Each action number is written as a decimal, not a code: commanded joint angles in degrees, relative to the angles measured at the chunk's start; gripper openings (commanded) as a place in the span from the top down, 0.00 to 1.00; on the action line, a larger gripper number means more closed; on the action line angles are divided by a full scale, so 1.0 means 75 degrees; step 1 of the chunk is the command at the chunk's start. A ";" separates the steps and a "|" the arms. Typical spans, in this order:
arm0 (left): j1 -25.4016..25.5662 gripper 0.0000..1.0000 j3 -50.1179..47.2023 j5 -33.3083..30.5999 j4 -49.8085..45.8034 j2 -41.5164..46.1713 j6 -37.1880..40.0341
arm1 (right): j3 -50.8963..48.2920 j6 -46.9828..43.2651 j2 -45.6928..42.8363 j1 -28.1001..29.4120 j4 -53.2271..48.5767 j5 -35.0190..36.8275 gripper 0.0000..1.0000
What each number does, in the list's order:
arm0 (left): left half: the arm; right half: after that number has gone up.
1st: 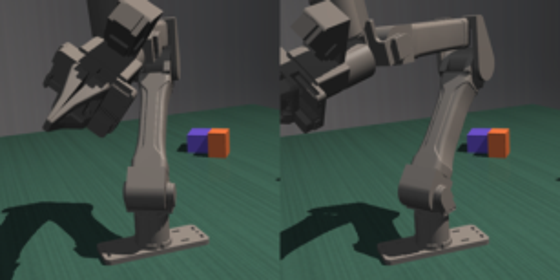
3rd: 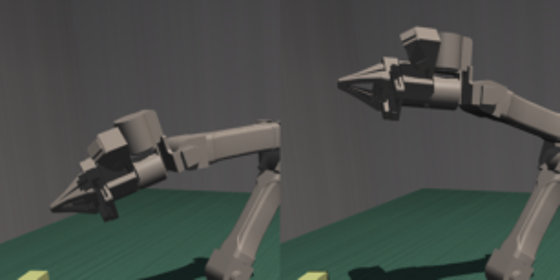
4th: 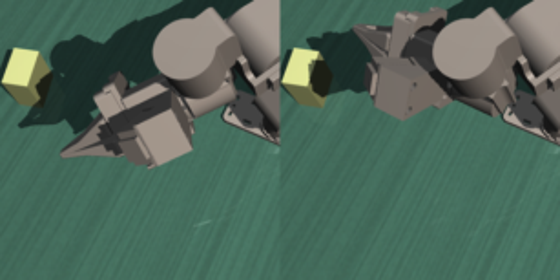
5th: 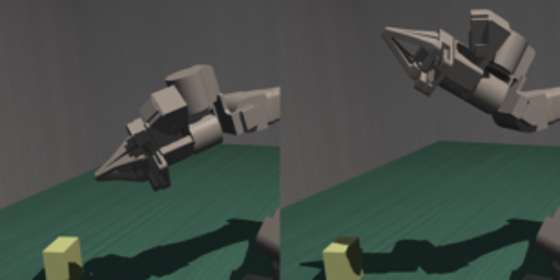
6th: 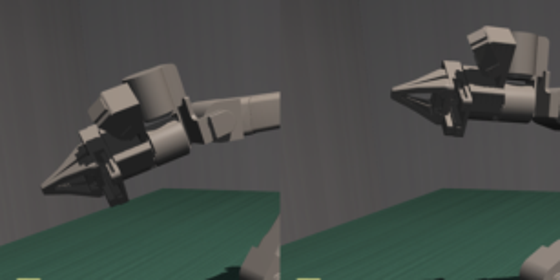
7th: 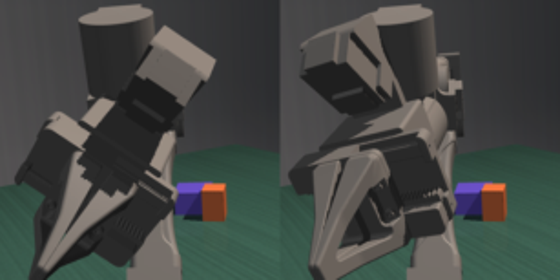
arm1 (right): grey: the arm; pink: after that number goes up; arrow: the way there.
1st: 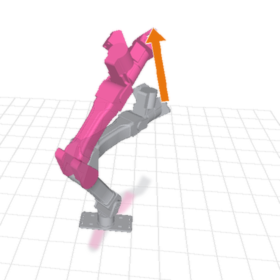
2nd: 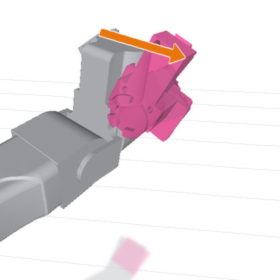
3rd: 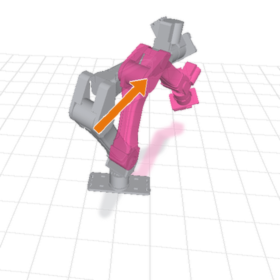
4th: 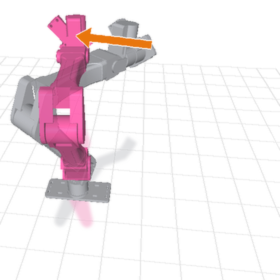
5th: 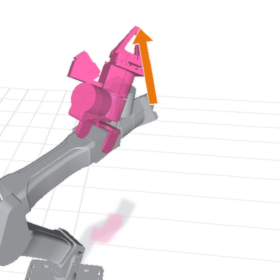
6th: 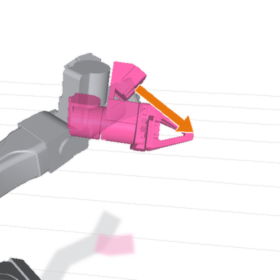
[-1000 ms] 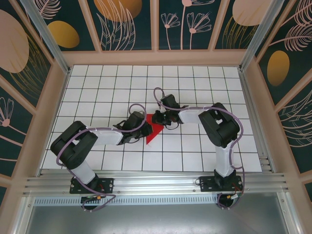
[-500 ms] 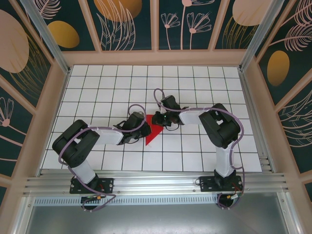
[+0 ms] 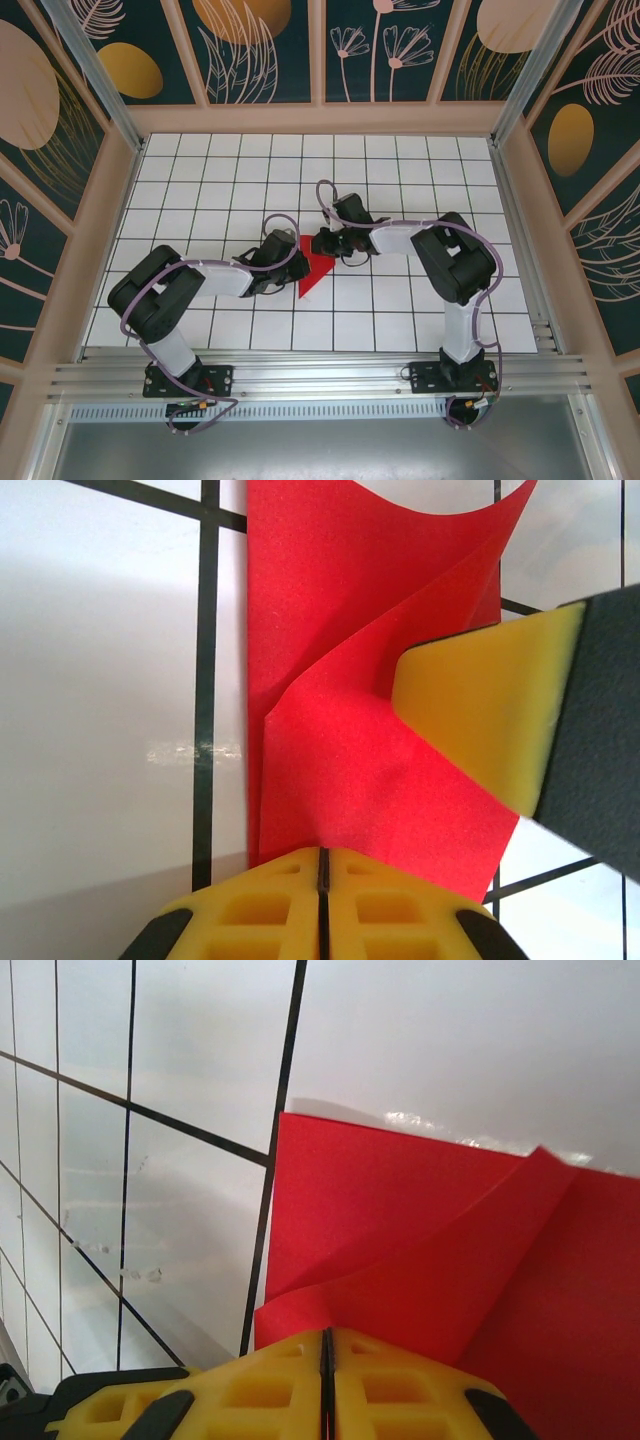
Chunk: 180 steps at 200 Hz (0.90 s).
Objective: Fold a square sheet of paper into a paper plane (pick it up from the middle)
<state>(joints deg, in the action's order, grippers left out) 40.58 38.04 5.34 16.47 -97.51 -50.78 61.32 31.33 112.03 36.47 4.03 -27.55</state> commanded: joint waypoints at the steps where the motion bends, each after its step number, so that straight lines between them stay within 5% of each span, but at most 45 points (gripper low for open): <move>1: -0.0044 0.90 -0.0203 -0.0048 -0.0943 -0.0457 0.0239 | -0.0005 -0.0222 0.0210 0.0026 -0.0091 -0.0055 0.90; 180: -0.0043 0.90 -0.0573 0.0377 -0.1129 -0.0709 0.0584 | 0.1940 -0.0324 0.1486 -0.1557 -0.0666 0.0646 0.91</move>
<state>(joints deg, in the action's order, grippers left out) 40.16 37.01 7.18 19.94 -98.43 -47.99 72.16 30.50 120.70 27.70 0.84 -31.62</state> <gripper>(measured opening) 0.102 0.094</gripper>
